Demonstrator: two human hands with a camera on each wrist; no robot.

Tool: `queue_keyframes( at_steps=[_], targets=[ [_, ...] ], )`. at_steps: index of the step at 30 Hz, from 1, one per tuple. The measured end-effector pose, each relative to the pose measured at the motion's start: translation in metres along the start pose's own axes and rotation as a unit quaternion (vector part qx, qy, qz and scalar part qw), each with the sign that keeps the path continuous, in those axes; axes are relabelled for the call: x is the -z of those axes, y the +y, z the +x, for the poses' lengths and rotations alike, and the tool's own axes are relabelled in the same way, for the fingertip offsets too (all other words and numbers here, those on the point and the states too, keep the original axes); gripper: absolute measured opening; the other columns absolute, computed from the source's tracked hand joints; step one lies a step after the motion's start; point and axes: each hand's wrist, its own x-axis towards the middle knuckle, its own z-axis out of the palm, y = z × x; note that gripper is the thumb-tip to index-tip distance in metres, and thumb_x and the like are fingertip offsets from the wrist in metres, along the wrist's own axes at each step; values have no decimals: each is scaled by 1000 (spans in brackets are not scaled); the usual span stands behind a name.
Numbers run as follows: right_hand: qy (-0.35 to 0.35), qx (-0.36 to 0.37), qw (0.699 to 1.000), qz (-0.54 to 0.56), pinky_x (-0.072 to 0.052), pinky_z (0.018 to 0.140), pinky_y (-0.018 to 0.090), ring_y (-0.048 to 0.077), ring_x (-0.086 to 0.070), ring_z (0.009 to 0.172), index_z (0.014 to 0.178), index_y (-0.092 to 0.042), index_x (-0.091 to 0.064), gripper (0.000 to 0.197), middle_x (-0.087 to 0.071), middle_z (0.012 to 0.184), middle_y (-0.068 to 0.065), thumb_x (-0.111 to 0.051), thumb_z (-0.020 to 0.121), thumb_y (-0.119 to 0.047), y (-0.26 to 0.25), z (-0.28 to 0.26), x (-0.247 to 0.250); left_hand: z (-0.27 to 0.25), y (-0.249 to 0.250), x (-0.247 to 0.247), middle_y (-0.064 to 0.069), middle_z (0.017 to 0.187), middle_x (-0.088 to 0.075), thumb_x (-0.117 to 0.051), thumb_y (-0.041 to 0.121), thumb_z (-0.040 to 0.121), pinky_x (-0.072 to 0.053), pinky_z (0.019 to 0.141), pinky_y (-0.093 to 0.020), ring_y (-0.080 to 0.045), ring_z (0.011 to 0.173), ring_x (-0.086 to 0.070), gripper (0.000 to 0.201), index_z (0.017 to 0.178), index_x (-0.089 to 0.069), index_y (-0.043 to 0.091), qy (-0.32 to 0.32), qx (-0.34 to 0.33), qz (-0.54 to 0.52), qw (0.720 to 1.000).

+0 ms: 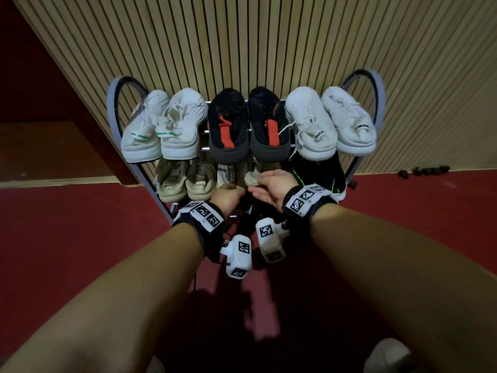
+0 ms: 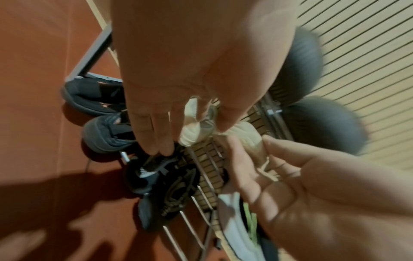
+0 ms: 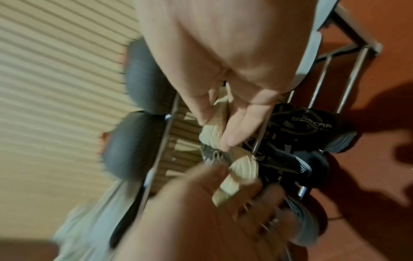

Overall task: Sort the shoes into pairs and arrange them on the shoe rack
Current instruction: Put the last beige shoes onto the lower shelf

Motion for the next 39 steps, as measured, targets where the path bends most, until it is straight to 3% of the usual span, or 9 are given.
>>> queue_keyframes(
  at_steps=[4, 9, 14, 23, 27, 30, 33, 36, 39],
  targets=[
    [-15, 29, 999, -12, -54, 50, 21, 11, -68, 50, 85, -18, -52, 16, -66, 81, 7, -53, 96, -6, 0, -30, 7, -27, 14, -8, -2, 80, -57, -44, 45, 96, -43, 69, -30, -22, 74, -55, 31, 85, -57, 19, -81, 40, -16, 996],
    [-74, 29, 996, -49, -55, 58, 24, 16, -70, 63, 85, -19, -54, 14, -67, 82, 4, -56, 96, -11, -1, -70, 25, -51, 17, -10, -1, 88, -61, -52, 42, 94, -48, 71, -30, -19, 81, -58, 22, 91, -61, 22, -118, 24, -19, 992],
    [-149, 25, 978, -143, -49, 76, 31, 12, -69, 82, 99, -23, -63, 15, -71, 91, -2, -56, 94, -11, -1, -97, 42, -75, 16, -8, -8, 98, -67, -51, 14, 90, -54, 76, -31, -26, 91, -67, 20, 106, -62, 8, -121, 21, -41, 992],
    [-218, 1, 953, -209, -53, 77, 33, 34, -68, 98, 119, -23, -62, 32, -71, 107, 18, -50, 94, -6, -12, -120, 46, -115, 27, 7, -12, 59, -66, -30, 7, 87, -39, 57, -28, -27, 58, -57, 26, 77, -54, 3, -42, 35, -17, 998],
    [-148, 57, 952, -260, -52, 60, 29, 27, -68, 73, 114, -14, -64, 28, -70, 86, 15, -56, 89, -3, -13, -113, 51, -112, 20, 42, -22, 78, -63, -50, 1, 70, -53, 71, -40, -34, 64, -62, 6, 75, -54, 0, 56, 29, 2, 998],
    [-47, 166, 887, -429, -53, 62, 31, 21, -63, 68, 114, -12, -65, 32, -66, 79, 4, -66, 82, -10, -6, -98, 61, -112, 17, 64, -17, 66, -47, -53, 2, 66, -44, 61, -37, -28, 58, -48, 4, 69, -52, 5, 83, 6, 52, 995],
    [-42, 187, 793, -578, -51, 79, 30, 18, -62, 93, 129, -19, -58, 53, -64, 111, 3, -73, 79, -31, 1, -94, 68, -125, 17, 70, -14, 57, -48, -49, 2, 73, -43, 53, -27, -26, 47, -46, 18, 58, -58, 8, 68, 5, 77, 995],
    [-137, 127, 787, -588, -47, 84, 27, 15, -55, 107, 141, -21, -46, 68, -53, 135, 3, -75, 80, -26, 9, -92, 67, -129, 19, 67, -13, 59, -57, -46, 3, 73, -41, 49, -20, -25, 40, -47, 26, 67, -69, 12, 41, -5, 91, 995],
    [-207, 77, 785, -579, -48, 88, 29, 18, -59, 109, 144, -22, -42, 71, -60, 126, 3, -74, 81, -17, 17, -86, 63, -134, 21, 64, -3, 42, -54, -32, -5, 84, -35, 35, -11, -16, 25, -42, 37, 90, -65, 12, 4, -5, 91, 996]
  ],
)
